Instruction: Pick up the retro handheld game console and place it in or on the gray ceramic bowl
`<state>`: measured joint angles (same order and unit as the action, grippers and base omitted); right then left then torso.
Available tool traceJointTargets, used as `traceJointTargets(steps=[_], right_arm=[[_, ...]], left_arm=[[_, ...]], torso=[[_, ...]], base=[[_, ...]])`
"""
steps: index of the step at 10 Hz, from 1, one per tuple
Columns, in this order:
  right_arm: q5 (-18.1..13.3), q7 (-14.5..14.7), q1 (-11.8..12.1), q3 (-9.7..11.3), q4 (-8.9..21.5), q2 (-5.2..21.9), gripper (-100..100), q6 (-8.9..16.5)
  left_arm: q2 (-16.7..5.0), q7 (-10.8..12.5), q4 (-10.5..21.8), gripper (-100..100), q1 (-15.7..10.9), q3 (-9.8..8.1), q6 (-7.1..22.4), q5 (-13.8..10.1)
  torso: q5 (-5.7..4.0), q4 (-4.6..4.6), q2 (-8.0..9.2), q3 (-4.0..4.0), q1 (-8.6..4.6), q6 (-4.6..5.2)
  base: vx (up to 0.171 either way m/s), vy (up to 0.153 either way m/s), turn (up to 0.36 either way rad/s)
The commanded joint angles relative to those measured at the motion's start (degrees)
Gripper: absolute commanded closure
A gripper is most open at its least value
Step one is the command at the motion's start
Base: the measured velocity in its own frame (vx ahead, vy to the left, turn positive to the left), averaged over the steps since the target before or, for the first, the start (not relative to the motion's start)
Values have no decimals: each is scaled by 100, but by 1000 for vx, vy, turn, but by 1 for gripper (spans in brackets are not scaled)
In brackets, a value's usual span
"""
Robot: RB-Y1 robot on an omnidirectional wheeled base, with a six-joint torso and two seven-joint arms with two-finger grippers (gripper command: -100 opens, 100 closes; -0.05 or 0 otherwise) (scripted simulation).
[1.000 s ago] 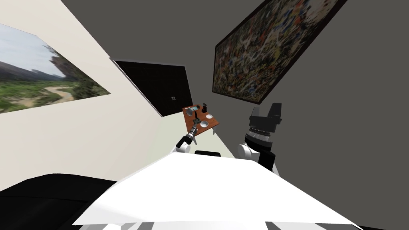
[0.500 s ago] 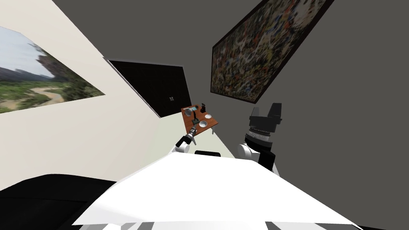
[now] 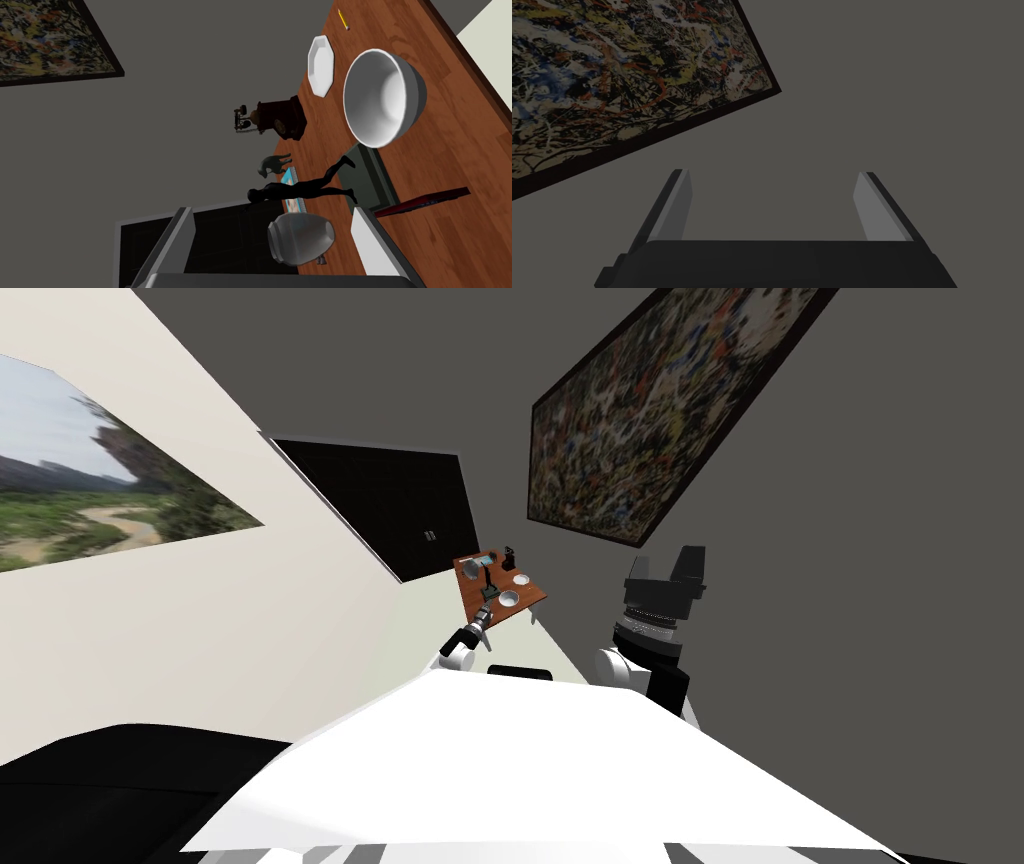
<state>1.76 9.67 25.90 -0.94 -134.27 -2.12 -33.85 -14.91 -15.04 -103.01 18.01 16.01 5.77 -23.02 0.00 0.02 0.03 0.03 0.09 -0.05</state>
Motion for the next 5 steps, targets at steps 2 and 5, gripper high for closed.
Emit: traceJointTargets(steps=[2, 5], right_arm=[[0, 0, 0, 0, 0, 0, 0, 0], [0, 0, -2, 2, 0, -2, 0, 0]], left_arm=[[-166, -106, 193, -100, -13, 37, -2, -16], [-457, -299, 568, -100, -55, 94, 37, -63]], torso=[[0, 0, -2, -1, 1, 0], [-14, 9, 42, 24, -63, 2]], base=[[-31, -39, -81], [-121, -171, -192]])
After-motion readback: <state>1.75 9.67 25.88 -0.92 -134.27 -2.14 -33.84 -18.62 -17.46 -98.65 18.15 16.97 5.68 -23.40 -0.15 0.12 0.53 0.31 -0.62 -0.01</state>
